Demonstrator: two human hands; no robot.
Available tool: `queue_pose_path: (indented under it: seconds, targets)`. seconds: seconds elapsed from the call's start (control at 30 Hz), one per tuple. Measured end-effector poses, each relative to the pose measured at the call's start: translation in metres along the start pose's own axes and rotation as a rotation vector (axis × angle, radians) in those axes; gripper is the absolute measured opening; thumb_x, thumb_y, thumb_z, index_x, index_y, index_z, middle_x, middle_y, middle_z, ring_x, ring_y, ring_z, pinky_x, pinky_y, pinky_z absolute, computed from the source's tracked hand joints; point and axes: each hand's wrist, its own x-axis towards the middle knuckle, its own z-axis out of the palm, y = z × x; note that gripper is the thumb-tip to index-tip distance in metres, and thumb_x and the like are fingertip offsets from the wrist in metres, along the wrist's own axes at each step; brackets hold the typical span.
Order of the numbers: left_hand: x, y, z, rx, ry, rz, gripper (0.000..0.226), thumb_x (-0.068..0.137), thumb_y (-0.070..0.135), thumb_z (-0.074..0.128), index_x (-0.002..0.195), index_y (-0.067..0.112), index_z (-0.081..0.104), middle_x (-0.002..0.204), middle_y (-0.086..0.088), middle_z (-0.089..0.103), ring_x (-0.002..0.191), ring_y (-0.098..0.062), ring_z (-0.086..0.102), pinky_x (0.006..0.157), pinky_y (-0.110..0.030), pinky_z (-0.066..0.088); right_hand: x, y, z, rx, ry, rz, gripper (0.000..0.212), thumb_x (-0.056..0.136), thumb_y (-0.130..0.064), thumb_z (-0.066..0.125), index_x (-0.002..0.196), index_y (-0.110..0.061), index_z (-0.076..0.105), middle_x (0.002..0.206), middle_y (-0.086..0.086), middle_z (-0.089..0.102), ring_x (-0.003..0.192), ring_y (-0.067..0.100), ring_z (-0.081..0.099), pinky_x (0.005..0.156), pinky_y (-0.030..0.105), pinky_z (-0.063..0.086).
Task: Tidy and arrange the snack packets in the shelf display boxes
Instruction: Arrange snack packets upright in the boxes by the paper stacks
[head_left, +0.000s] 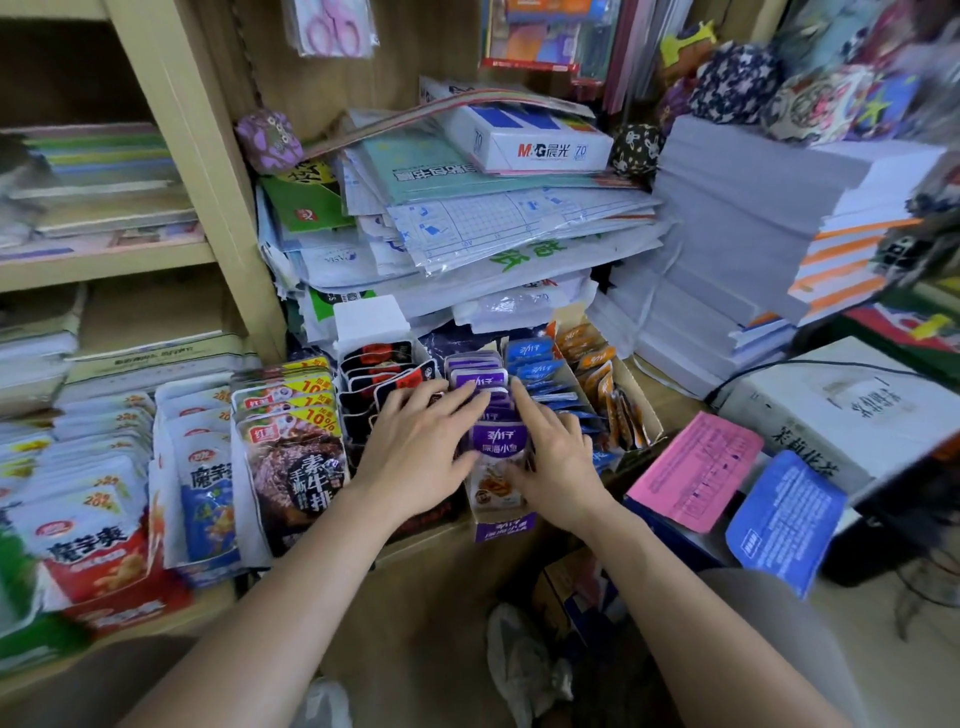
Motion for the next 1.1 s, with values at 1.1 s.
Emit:
queue_pose_path:
  seconds: [1.1]
  targets:
    - [0.006,0.006,-0.003,-0.004,-0.026,-0.071,0.069,0.089,0.057,0.065,0.150,0.030,0.047,0.149,0.009,0.052,0.139,-0.016,0.038,0.107,-0.041,0.040,-0.007,-0.002,-0.005,0.063,-0.071,-0.004,0.091,0.093,-0.022,0.068,0.159,-0.033,0.008,0.147,-0.003,0.046,0.136,0.019,0.037,0.110,0.039,0.034]
